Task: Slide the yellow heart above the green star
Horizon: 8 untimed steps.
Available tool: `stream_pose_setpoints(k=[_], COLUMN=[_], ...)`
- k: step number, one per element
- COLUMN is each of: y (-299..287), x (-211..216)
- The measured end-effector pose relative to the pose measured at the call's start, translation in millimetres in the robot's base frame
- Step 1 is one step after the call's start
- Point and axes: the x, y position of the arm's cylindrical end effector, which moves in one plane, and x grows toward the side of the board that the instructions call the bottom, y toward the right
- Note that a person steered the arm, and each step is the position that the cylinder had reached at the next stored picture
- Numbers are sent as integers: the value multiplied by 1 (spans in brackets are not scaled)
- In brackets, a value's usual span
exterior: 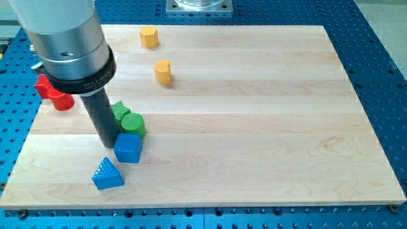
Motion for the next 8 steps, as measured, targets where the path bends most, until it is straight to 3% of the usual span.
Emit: stream_pose_setpoints(k=[2, 3, 5, 6, 7, 8], y=[-9, -45, -61, -15, 13, 77], x=[6, 2, -74, -99, -92, -93])
